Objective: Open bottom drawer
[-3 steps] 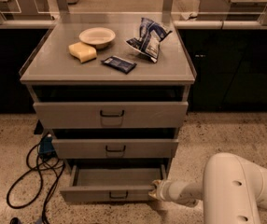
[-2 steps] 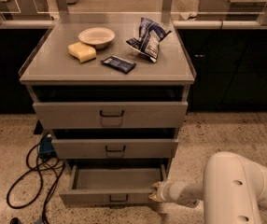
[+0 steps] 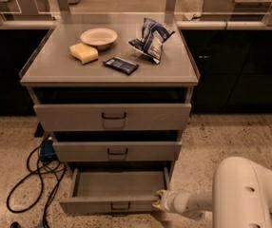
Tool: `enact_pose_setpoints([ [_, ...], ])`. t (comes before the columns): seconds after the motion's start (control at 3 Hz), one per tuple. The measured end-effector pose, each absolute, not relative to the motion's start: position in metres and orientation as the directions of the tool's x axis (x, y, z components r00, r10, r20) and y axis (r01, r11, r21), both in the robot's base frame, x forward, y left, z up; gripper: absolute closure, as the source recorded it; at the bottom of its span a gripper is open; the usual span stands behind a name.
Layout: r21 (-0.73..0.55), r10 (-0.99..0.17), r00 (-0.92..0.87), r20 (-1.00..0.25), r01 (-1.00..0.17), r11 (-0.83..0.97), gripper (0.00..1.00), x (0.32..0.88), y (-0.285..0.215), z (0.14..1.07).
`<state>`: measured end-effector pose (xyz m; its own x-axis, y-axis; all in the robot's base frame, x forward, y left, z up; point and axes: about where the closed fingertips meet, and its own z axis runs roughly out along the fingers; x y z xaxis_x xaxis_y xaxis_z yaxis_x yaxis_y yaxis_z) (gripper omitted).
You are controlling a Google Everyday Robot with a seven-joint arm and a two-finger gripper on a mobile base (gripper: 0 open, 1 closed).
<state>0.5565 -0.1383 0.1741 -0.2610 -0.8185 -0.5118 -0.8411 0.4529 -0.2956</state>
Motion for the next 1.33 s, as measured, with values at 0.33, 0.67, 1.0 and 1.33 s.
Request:
enact_pose_setpoints([
  [0.33, -0.296, -0.819, -0.261, -0.512, -0.841, 0.453, 1.0, 0.555, -0.137, 0.178],
  [0.67, -0.294, -0.816, -0.27, -0.511, -0.837, 0.46, 1.0, 0.538, -0.138, 0.175],
  [1.0, -0.294, -0.816, -0.27, -0.511, -0.837, 0.461, 1.0, 0.537, -0.138, 0.178],
  [1.33, -0.292, -0.814, -0.278, -0.51, -0.834, 0.468, 1.0, 0.52, -0.139, 0.175],
])
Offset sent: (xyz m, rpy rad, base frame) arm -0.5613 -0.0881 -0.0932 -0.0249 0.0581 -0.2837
